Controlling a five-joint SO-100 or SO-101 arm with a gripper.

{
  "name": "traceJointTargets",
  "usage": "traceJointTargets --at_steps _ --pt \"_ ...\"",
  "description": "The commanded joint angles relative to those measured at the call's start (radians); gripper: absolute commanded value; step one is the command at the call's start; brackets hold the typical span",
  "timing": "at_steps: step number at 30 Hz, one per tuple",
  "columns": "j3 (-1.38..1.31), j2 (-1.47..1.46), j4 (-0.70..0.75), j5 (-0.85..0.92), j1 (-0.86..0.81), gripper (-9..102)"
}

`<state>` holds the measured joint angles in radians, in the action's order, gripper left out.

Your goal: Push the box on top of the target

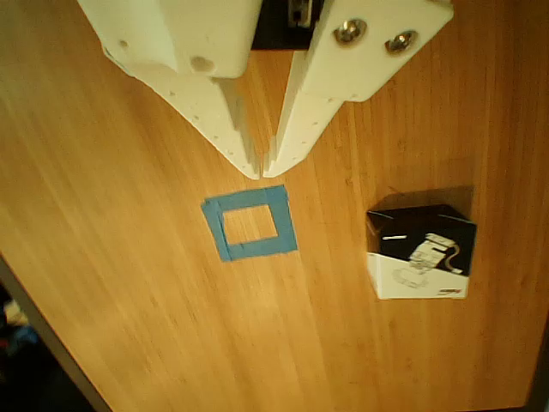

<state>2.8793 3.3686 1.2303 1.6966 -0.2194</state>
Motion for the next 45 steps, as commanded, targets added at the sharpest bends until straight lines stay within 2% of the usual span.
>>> traceJointTargets --at_steps 1,8,18,22,31,39,45 --pt "-0.006 0.009 -0.040 0.038 0.037 0" --pt "-0.005 0.009 -0.109 0.158 0.109 1" --pt "-0.008 0.009 -0.221 0.426 0.219 0" --pt "-0.051 -0.009 -0.198 0.535 0.250 0" --pt "-0.423 -0.479 -0.117 0.782 0.301 0" --pt "-0.546 -0.859 -0.325 0.927 0.420 0" --pt "-0.799 -1.243 -0.342 0.971 0.492 0"
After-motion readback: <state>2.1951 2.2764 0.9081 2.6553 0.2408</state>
